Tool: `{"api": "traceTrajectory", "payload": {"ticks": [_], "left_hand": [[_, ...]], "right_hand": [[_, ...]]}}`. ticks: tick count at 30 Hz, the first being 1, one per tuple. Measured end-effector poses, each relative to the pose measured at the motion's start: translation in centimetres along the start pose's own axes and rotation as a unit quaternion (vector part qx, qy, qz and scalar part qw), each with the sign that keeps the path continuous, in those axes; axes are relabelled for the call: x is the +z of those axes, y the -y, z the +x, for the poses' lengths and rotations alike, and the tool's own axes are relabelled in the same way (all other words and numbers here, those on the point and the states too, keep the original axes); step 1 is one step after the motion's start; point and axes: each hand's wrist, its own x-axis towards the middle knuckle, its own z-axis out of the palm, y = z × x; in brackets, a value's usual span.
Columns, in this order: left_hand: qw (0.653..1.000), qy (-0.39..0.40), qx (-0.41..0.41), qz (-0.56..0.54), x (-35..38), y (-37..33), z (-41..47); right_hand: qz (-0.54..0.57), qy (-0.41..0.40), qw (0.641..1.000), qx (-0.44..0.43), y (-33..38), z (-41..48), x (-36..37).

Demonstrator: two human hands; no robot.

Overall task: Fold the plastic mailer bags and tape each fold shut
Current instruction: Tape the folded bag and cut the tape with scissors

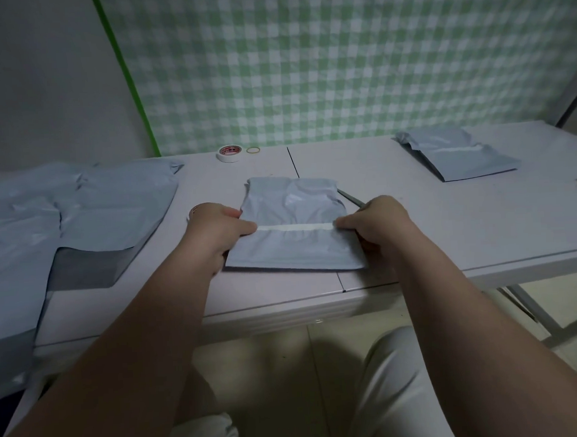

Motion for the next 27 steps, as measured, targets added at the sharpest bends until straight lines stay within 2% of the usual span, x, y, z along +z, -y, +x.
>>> {"api": "traceTrajectory", "payload": {"ticks": [4,9,14,20,22,24,27], "left_hand": [[0.993,0.029,-0.041,-0.109,-0.4,-0.1,-0.3],[0.983,0.061,-0.082,-0.149,-0.7,0.3,-0.6],[0.983,0.083,-0.070,-0.148,-1.2,1.1,-0.6],[0.981,0.111,-0.005,-0.157,-1.1,0.5,-0.4],[0.978,0.115,-0.008,-0.176,-1.0,0.3,-0.2],[0.961,0.138,-0.031,-0.237,-1.1,0.1,-0.2],[0.927,0.188,-0.065,-0.318,-1.5,-0.6,-0.5]], "right_hand": [[0.098,0.013,0.994,0.050,-0.3,-0.2,-0.6],[0.248,0.053,0.962,0.097,-0.7,-0.8,-0.8],[0.261,0.042,0.960,0.094,-1.5,-0.9,-0.4],[0.330,0.055,0.939,0.082,-1.1,-0.8,-0.4],[0.338,0.077,0.934,0.085,-0.8,-0.8,-0.4],[0.373,0.128,0.915,0.091,-0.6,-0.9,-0.9],[0.462,0.199,0.860,0.083,-0.3,-0.7,-1.8]]}}
